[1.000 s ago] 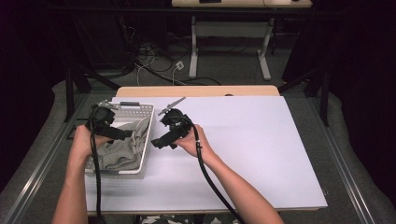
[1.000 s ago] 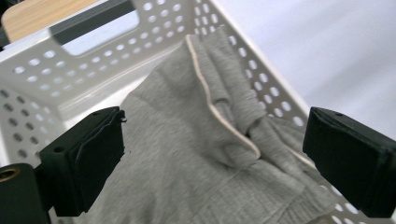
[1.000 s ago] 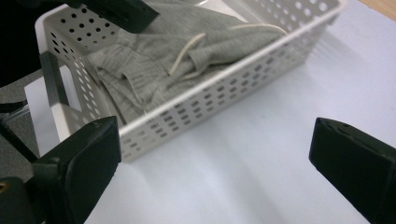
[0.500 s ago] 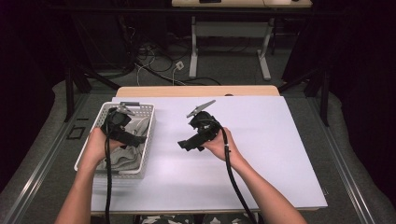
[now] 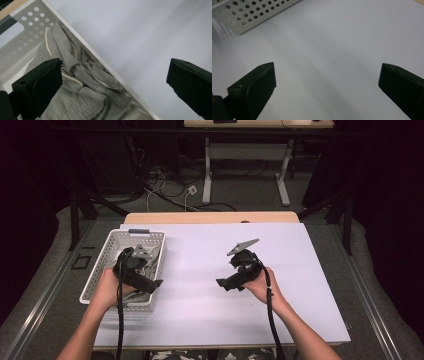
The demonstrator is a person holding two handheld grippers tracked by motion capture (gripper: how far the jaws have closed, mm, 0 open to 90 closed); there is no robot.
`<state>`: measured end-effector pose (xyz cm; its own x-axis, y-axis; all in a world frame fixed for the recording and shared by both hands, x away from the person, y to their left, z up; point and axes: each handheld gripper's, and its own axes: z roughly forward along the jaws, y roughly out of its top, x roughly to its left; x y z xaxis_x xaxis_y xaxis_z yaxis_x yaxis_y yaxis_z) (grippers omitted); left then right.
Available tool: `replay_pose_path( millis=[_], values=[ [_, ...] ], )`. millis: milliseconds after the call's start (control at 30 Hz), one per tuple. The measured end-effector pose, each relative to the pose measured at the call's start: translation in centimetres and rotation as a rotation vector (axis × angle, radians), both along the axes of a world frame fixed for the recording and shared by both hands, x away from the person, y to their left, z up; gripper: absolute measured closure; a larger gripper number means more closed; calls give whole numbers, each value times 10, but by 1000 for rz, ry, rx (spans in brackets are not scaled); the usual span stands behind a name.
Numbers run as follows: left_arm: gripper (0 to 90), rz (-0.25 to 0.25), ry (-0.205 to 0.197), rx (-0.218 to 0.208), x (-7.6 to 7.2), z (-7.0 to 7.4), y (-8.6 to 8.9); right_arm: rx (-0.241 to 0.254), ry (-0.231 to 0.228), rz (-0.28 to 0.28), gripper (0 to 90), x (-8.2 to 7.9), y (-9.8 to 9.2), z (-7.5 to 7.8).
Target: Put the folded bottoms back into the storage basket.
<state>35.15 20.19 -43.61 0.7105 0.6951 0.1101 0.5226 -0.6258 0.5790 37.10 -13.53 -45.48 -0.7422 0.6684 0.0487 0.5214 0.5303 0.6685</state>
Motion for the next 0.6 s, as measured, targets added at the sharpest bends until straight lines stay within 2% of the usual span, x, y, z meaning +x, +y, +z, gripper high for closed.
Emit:
replay_pose_path(
  millis=[133,367,600],
  values=[
    [1,0,-1,14,-13,-6,3,-5,-13,-25,10,-11,-18,-4],
    [1,7,-12,10,-33,-12,10,-12,-30,-55,12,-27,-42,-9],
    [1,9,-17,18,-46,-17,14,-12,-27,-79,14,-40,-59,-14]
  ],
)
